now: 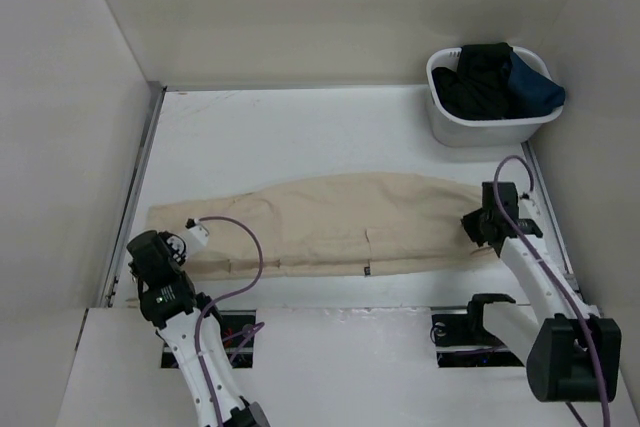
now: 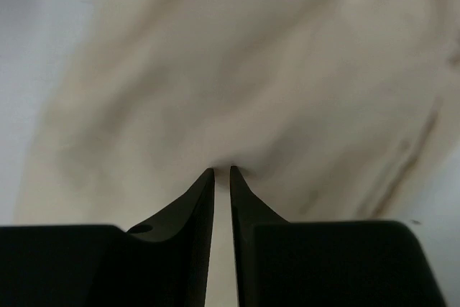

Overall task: Fold and stack the trousers
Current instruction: Fold the trousers

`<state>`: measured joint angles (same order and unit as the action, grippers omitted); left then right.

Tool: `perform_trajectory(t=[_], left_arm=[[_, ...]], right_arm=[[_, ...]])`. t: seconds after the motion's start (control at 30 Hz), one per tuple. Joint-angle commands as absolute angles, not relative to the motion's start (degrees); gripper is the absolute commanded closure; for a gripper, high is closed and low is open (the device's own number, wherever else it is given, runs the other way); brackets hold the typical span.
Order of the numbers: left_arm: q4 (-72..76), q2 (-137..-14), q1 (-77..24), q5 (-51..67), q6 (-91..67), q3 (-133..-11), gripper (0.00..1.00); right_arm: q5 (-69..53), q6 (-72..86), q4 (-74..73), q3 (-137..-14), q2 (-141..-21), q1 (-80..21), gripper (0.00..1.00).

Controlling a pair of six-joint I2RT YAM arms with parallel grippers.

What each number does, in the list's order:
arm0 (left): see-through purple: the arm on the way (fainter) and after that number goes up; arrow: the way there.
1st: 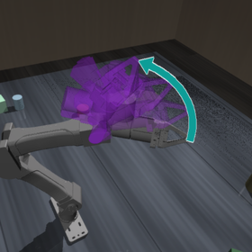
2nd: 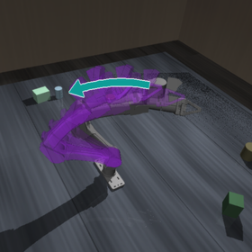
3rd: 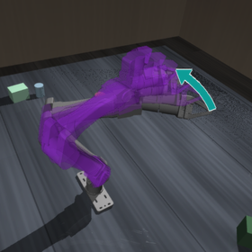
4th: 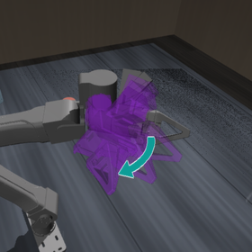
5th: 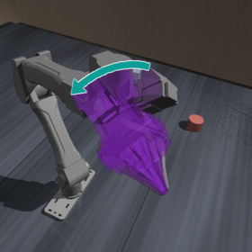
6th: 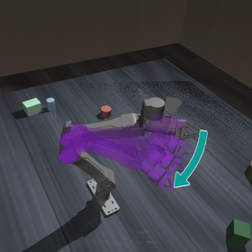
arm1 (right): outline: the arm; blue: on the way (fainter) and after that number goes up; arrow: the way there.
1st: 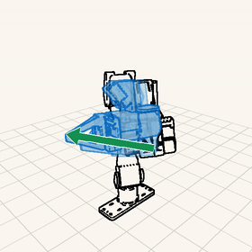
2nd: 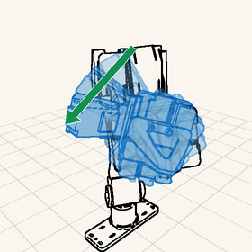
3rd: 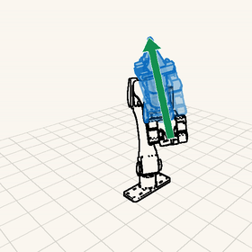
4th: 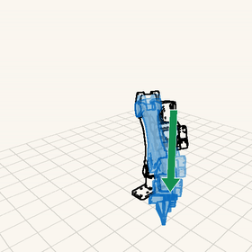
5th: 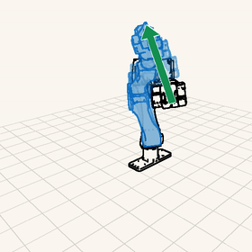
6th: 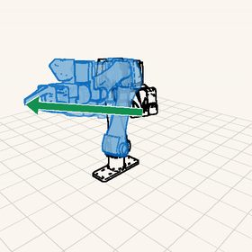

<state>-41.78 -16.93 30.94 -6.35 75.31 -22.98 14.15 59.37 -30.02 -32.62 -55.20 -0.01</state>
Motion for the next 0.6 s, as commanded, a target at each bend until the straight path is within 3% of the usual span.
perform_trajectory(t=[0.0,0.17,0.3,0.37,0.43,0.5,0.57], left_arm=[[-52.9,-17.1,31.2,-10.3,81.3,-25.4,0.83],[-67.7,-19.9,30.9,-15.4,83.8,-31.4,0.56],[-72.3,-30.4,29.1,-6.9,78.5,-49.1,0.37],[-75.6,-38.6,29.3,-0.8,71.7,-56.6,0.36],[-86.6,-47.5,29.6,5.2,68.6,-59.4,0.4],[-93.6,-53.8,29.0,10.6,67.9,-57.8,0.47],[-91.6,-56.7,28.1,11.4,67.3,-54.7,0.48]], right_arm=[[9.7,68.7,-31.8,-27.6,-53.8,5.6,0.83],[9.5,66.5,-35.7,-26.2,-49.8,15.1,0.68],[8.8,60.8,-36.5,-28.1,-49.0,19.0,0.6],[9.3,59.5,-36.8,-29.3,-48.6,19.1,0.58],[9.2,59.7,-37.4,-29.6,-48.7,19.1,0.55],[8.7,60.4,-37.4,-29.7,-49.0,19.7,0.54],[8.4,60.6,-36.8,-30.0,-49.0,20.2,0.54]])
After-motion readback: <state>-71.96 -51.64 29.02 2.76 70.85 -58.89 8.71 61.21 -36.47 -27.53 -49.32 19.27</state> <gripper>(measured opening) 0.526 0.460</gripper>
